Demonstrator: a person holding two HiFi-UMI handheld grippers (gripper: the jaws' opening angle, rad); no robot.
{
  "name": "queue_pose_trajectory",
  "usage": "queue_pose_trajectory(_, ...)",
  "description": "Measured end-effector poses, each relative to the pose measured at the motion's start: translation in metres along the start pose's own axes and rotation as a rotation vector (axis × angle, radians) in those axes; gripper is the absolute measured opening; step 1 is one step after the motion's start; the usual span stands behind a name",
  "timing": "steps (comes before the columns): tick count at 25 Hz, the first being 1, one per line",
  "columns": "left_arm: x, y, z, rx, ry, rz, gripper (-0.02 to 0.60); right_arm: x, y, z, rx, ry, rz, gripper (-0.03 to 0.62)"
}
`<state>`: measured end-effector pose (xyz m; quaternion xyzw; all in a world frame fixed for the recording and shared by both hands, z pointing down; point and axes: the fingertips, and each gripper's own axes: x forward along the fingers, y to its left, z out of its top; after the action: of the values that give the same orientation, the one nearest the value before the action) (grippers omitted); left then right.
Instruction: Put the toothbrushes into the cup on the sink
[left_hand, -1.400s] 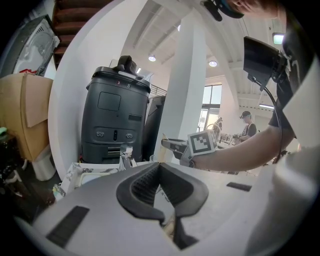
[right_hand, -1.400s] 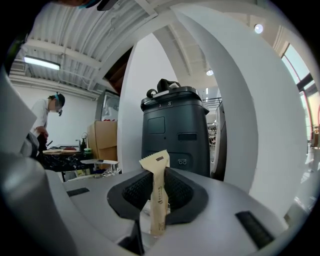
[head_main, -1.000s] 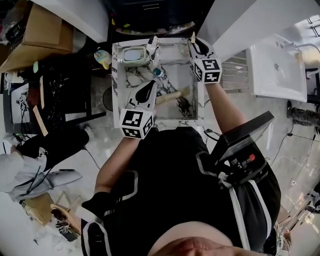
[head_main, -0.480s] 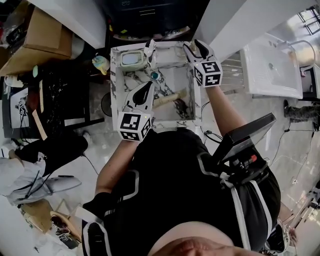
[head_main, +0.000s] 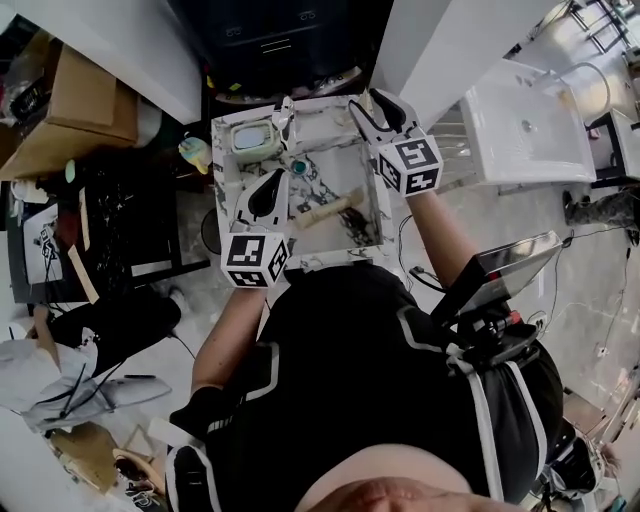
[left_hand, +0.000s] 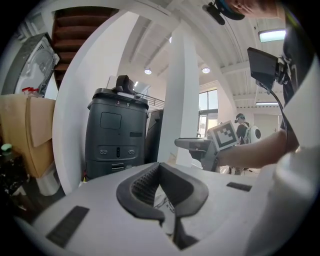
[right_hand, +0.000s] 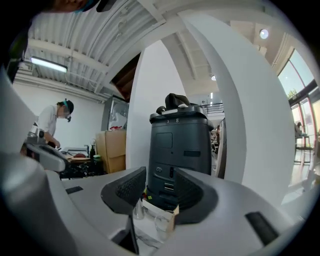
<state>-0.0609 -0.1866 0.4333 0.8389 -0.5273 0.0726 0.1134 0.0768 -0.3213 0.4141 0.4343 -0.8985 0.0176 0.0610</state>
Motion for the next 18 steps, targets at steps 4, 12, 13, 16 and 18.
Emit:
queue_pose_trajectory(4,0.0,-0.006,0.008,-0.008,-0.028,-0.016,0.006,-0.021,0.014,0.023,0.019,-0.072,0.025,0.088)
queue_pose_trajectory(12,-0.011,-0.011,0.03,-0.007,-0.085,-0.012,0.006,-0.051,0.036,0.037,0.048,-0.099,0.026,0.029)
queue_pose_trajectory(13,-0.011,-0.01,0.031,-0.013,-0.087,-0.004,0.006,-0.053,0.039,0.037,0.046,-0.097,0.029,0.026)
queue_pose_trajectory(16,-0.011,-0.005,0.028,-0.027,-0.077,0.015,0.006,-0.057,0.043,0.034,0.039,-0.087,0.033,0.021)
queue_pose_trajectory(18,-0.01,-0.005,0.026,-0.024,-0.066,0.017,0.006,-0.058,0.045,0.031,0.034,-0.078,0.04,0.021)
